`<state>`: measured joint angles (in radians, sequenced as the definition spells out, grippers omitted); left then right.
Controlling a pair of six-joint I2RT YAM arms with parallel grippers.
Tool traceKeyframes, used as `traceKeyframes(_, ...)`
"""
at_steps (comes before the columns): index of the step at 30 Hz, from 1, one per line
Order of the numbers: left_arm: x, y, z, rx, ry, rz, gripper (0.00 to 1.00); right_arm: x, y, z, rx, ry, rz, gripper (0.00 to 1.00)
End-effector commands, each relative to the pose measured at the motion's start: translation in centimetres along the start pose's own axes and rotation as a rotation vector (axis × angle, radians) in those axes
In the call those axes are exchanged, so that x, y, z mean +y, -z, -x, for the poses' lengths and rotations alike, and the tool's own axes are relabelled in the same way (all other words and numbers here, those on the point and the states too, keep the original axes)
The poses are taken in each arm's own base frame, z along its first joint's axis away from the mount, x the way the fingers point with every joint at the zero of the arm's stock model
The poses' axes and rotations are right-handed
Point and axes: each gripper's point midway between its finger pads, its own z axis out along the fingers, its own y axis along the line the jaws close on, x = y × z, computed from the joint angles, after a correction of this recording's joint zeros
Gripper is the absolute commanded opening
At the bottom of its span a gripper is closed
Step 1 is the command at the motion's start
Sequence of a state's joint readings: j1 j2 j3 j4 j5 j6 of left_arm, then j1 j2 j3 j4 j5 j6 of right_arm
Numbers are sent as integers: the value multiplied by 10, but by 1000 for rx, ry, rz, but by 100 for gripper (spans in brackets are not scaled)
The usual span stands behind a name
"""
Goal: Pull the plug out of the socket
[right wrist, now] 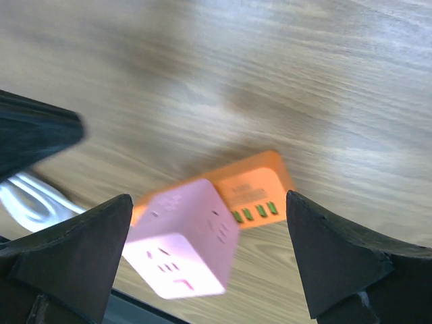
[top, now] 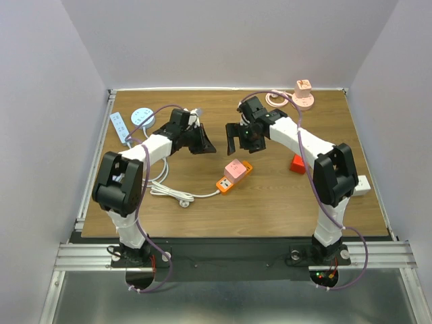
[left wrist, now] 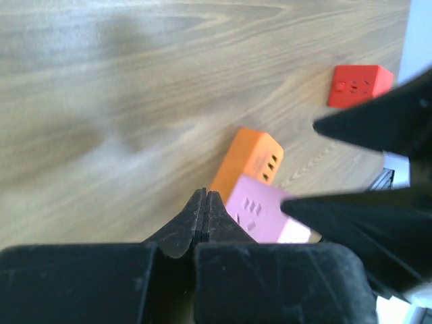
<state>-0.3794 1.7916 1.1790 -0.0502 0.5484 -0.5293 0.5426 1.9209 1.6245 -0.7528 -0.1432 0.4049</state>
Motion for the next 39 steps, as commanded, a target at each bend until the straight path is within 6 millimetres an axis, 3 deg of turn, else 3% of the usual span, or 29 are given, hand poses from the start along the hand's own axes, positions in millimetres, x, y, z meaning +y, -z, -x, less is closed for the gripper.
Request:
traceKeyframes(1, -13, 23, 0, -52, -22, -34, 0, 1, 36, 3, -38, 256, 29, 100)
traceKeyframes(6, -21, 34, -15, -42, -8, -66, 0, 15, 50, -11, -49, 350, 101, 100)
traceKeyframes(8, -21, 35, -21, -34, -9, -65, 0, 29, 56, -16, -49, 389, 152, 100)
traceKeyframes(14, -20, 27, -45, 20, -9, -75, 0, 55, 46, -45, 9, 497, 160, 100)
traceKeyframes(18, -22, 23, -54, 40, 0, -91, 0, 37, 30, -48, 11, 521, 8, 100)
traceKeyframes(23, -22, 24, -58, 45, -5, -92, 0, 16, 34, -31, -53, 535, -149, 100)
traceKeyframes(26, -21, 24, -60, 49, -5, -91, 0, 10, 33, -33, -46, 546, -170, 100)
traceKeyframes(39, -19, 24, -66, 59, -1, -95, 0, 21, 5, -75, 110, 534, -21, 100)
